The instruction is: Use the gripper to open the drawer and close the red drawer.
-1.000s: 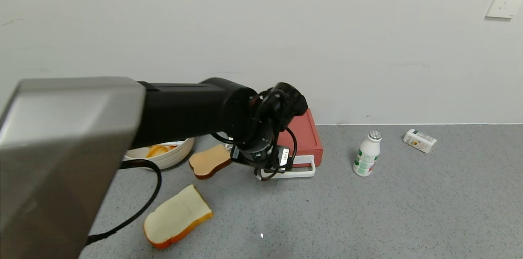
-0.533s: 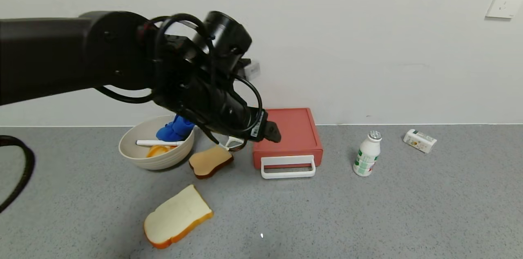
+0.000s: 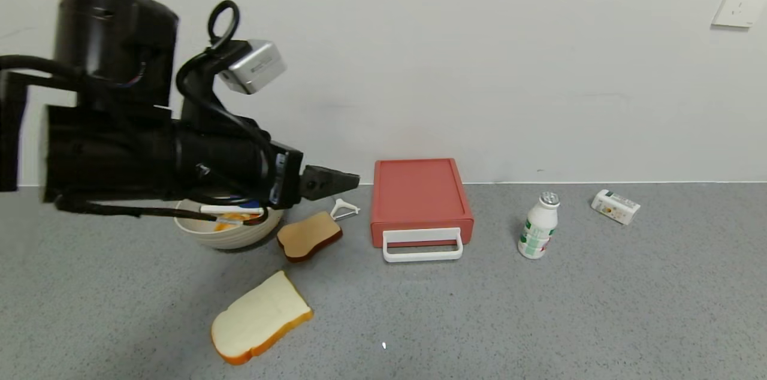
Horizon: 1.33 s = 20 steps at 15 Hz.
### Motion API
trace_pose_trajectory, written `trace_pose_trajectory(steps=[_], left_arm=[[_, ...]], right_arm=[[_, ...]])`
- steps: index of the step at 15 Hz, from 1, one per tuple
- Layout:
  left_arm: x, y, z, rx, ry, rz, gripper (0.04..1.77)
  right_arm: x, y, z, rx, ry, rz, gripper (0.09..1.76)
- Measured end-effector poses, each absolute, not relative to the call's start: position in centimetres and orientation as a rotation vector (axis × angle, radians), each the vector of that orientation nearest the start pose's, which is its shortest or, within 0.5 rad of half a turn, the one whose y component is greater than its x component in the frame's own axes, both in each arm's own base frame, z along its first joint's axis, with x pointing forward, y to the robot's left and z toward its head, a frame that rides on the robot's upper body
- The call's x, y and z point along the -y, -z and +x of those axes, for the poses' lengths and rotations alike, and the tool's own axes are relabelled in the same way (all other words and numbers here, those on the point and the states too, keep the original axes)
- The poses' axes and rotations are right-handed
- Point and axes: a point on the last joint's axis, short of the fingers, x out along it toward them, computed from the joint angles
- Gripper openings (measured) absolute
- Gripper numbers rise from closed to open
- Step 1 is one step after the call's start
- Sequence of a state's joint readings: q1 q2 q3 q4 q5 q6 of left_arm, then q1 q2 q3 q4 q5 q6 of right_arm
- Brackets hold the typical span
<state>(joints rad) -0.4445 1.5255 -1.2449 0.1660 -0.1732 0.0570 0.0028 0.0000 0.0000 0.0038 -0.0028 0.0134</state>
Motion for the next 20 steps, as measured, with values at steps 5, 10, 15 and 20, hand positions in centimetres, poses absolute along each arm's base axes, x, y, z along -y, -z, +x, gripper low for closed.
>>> trace_pose_trajectory(steps=[5, 10, 15, 20], left_arm=[[7.8, -27.5, 17.1, -0.367, 0.492, 0.144, 1.72], [4.8, -26.2, 11.0, -0.295, 0.393, 0.143, 1.72], [2.1, -25.8, 6.0, -0.173, 0.194, 0.125, 1.72], [-0.1, -24.3, 2.4, -0.091, -0.052, 0.106, 1.72]], right_arm=[[0.0, -7.5, -2.3, -0.004, 0.0, 0.013, 1.71], [0.0, -7.5, -2.3, -0.004, 0.0, 0.013, 1.71], [0.0, -7.5, -2.3, -0.004, 0.0, 0.013, 1.71], [0.0, -7.5, -2.3, -0.005, 0.0, 0.013, 1.71]])
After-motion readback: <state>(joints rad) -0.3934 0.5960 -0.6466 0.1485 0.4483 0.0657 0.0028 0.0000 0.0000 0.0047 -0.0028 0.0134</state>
